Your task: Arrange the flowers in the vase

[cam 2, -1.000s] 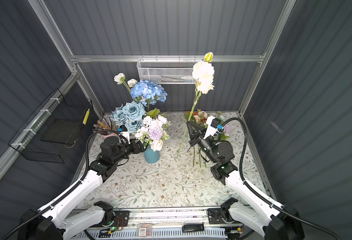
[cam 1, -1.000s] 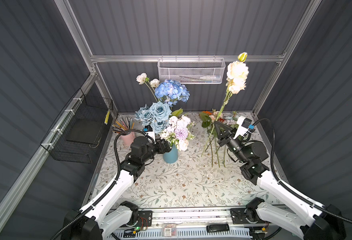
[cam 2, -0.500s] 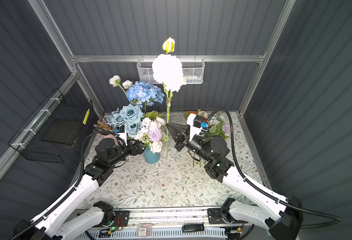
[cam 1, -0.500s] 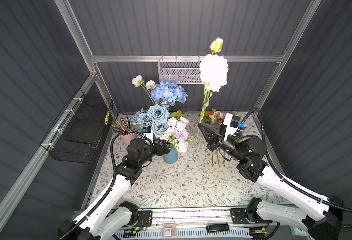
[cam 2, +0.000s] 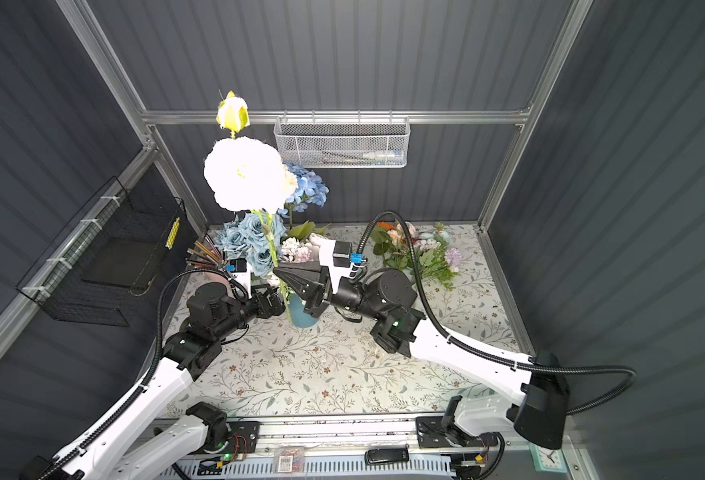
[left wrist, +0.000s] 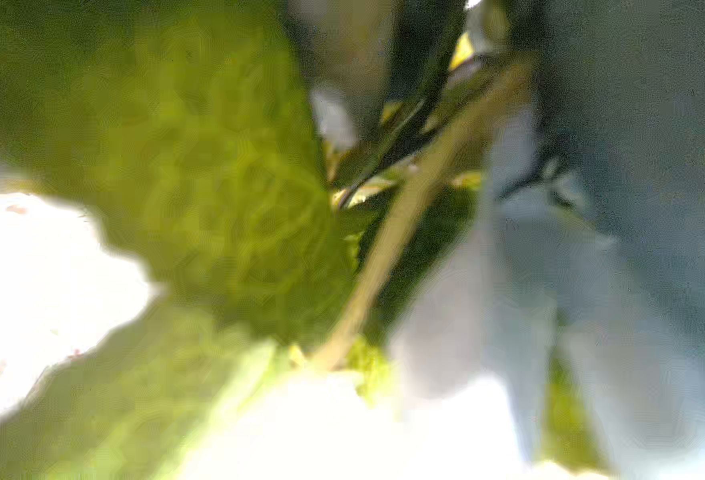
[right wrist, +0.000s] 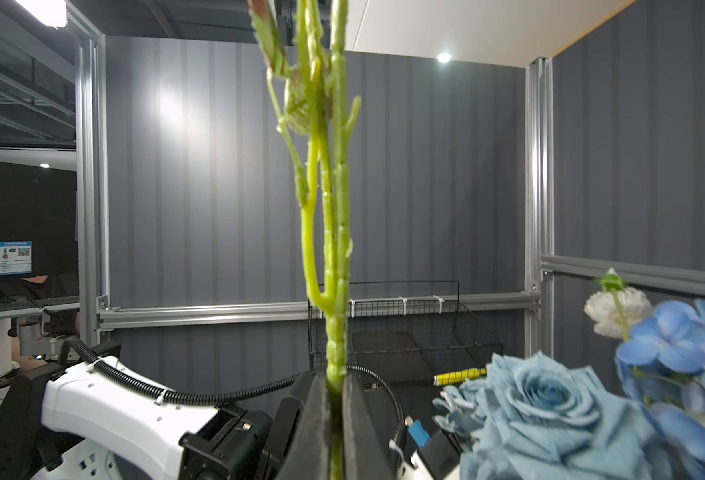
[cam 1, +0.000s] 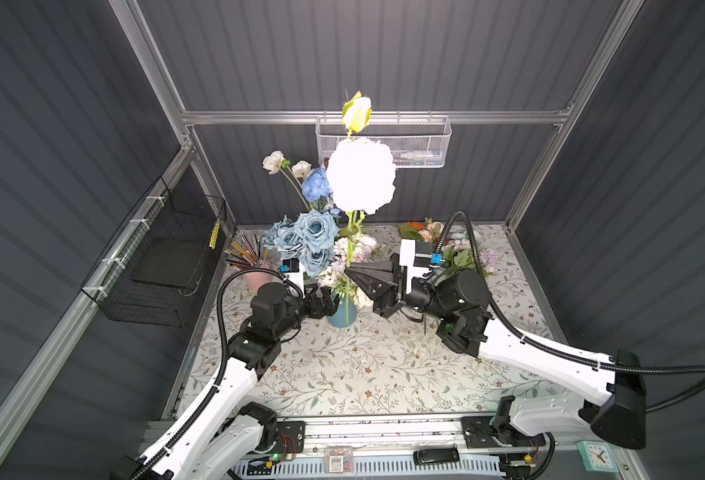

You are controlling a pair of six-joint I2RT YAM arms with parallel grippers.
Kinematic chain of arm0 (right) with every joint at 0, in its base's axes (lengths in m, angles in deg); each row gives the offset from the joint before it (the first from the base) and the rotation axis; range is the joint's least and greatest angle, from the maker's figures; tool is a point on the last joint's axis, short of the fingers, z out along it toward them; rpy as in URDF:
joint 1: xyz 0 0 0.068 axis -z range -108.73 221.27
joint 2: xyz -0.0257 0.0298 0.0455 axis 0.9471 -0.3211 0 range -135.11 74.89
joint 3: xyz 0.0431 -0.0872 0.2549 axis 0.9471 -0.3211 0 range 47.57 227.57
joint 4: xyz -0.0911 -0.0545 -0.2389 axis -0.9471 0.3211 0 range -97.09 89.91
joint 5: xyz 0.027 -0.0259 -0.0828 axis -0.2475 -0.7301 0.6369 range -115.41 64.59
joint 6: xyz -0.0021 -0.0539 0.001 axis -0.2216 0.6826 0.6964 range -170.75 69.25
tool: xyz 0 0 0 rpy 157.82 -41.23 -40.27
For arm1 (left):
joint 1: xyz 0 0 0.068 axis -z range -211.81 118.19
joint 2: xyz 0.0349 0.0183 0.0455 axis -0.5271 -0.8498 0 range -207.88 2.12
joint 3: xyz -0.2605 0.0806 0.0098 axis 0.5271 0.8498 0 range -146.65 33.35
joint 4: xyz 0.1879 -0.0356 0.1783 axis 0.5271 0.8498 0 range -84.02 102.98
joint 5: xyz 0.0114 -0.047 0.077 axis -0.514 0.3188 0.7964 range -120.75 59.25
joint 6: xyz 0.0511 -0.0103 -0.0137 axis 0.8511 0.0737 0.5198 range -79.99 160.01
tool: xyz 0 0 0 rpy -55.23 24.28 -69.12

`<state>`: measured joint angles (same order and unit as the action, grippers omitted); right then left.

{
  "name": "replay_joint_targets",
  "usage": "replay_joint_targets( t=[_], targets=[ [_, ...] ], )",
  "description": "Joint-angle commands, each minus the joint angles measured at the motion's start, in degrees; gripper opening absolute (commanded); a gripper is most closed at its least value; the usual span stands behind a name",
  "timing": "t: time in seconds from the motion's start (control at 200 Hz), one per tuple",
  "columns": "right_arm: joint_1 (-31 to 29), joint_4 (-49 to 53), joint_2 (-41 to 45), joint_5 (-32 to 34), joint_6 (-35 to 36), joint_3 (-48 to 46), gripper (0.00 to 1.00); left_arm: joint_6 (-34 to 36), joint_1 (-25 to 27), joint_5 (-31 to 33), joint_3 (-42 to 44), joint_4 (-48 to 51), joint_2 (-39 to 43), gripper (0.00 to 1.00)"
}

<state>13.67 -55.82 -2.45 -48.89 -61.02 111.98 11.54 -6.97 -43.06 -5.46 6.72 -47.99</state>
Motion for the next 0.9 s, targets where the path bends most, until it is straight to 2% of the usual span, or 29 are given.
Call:
replay_joint_targets(
  t=[0.0, 0.135, 0.29, 0.47, 0.65, 0.896],
  targets=[
    [-0.5, -8.7, -4.8, -3.3, 2.5, 2.2, 0.00, 2.1, 0.2, 0.7, -0.8, 3.2, 0.3, 1.00],
    [-0.4, -13.3, -9.9, -5.8, 7.4, 3.9, 0.00, 3.6, 0.2, 1.5, -1.9, 7.4, 1.4, 1.00],
    [-0.4, -10.7, -12.4, -8.4, 11.8, 5.6, 0.00, 5.9, 0.2, 4.0, -3.6, 12.5, 2.9, 1.00],
    [-0.4, -7.4, -13.2, -6.6, 18.9, 6.4, 0.00, 9.1, 0.2, 5.5, -5.3, 17.9, 2.8, 1.00],
    [-0.4, -6.2, -13.8, -8.2, 17.7, 8.3, 0.00, 9.7, 0.1, 13.5, -6.1, 25.2, 2.4, 1.00],
    [-0.3, -1.0, -9.7, -10.1, 15.7, 7.8, 0.00, 8.5, -0.1, 18.1, -6.0, 23.0, 2.3, 1.00]
  ],
)
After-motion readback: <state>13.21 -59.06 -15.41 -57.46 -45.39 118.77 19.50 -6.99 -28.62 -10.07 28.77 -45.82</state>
